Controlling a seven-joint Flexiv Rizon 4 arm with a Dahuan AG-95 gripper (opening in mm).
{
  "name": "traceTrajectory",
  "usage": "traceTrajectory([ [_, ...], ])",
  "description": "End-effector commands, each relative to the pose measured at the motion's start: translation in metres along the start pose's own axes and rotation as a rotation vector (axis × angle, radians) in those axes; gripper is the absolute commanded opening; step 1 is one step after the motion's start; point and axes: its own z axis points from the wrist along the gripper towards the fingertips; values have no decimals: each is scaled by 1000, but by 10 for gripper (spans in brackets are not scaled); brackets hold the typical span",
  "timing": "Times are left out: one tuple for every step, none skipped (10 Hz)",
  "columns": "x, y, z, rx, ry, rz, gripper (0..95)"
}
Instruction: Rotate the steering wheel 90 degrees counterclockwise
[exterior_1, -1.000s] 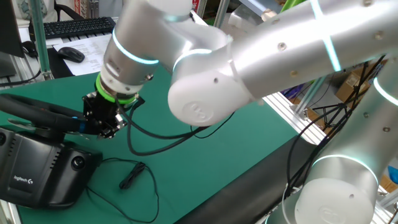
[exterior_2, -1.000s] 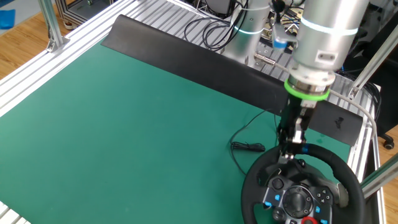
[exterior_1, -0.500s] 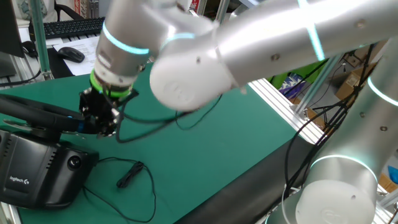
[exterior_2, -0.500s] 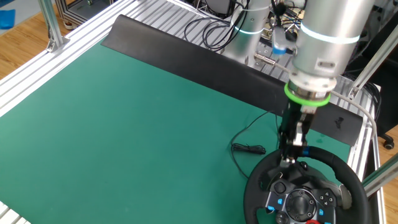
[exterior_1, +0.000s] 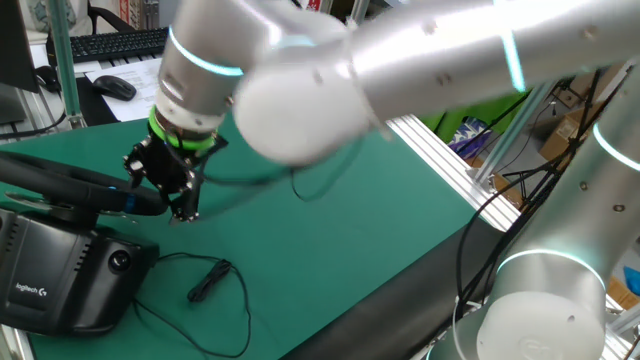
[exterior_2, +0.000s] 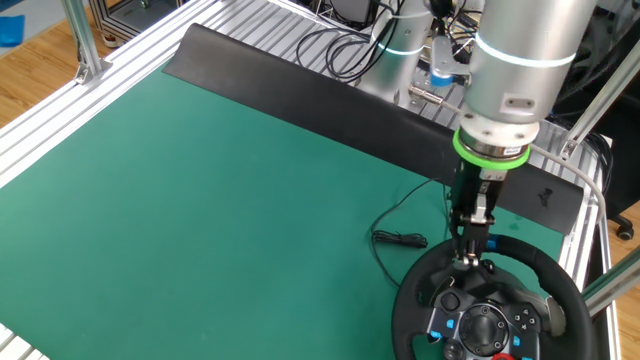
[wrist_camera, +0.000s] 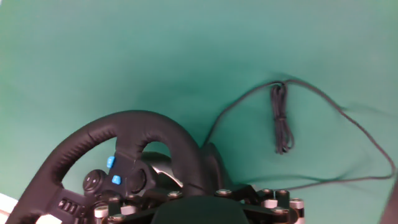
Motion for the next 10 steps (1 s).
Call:
traceTrajectory([
  [-1,-6,-8,52,30,-44,760],
  [-1,-7,-14,69,34,-80,760],
  [0,-8,-20,90,43,-101,760],
  [1,-9,-25,96,45,-101,760],
  [2,-10,-30,106,52,-113,760],
  [4,-12,-34,113,47,-146,760],
  [5,-14,-36,120,32,-169,760],
  [6,-17,-40,126,22,-194,760],
  [8,-19,-43,129,18,-219,760],
  [12,-23,-44,134,8,-240,570],
])
